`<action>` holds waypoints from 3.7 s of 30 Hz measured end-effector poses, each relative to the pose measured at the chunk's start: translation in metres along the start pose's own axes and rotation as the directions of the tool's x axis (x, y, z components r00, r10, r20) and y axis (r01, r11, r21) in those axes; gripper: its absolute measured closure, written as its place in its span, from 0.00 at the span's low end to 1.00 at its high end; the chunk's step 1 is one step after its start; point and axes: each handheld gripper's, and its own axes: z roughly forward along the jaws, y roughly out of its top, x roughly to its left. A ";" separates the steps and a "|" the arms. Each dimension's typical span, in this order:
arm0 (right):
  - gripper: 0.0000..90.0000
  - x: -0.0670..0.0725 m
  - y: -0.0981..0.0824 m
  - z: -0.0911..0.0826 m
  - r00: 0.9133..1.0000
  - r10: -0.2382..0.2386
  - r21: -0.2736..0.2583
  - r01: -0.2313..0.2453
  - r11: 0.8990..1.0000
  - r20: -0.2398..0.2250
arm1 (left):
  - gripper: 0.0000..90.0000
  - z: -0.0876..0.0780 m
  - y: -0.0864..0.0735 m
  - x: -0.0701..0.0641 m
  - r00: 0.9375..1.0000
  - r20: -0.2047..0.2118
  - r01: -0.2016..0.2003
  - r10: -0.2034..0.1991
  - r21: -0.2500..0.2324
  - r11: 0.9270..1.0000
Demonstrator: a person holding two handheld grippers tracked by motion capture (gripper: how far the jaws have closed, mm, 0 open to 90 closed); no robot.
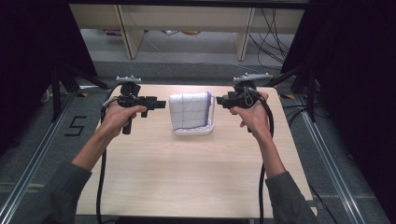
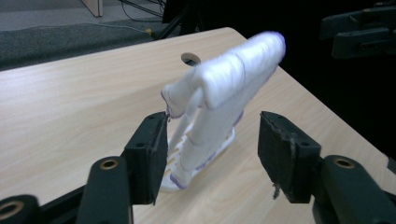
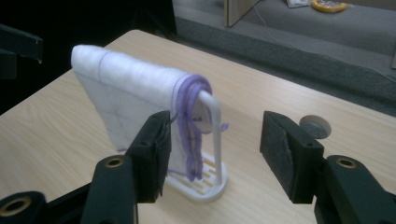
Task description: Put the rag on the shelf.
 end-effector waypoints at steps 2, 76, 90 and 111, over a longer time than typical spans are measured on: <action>0.48 0.002 -0.005 -0.001 1.000 0.001 -0.002 -0.001 1.000 -0.008 | 0.44 -0.002 -0.006 -0.001 1.000 0.007 -0.002 0.002 0.003 1.000; 0.28 0.065 -0.170 -0.015 0.988 0.001 0.062 0.009 0.998 -0.154 | 0.25 -0.014 -0.183 -0.060 0.983 0.086 -0.168 0.159 0.100 0.981; 0.22 0.080 -0.204 -0.018 0.984 -0.041 0.139 0.066 0.988 -0.174 | 0.25 -0.015 -0.212 -0.071 0.974 0.074 -0.221 0.212 0.141 0.965; 0.20 0.093 -0.225 -0.015 0.984 -0.077 0.161 0.103 0.982 -0.159 | 0.20 -0.009 -0.226 -0.069 0.971 0.059 -0.237 0.230 0.178 0.955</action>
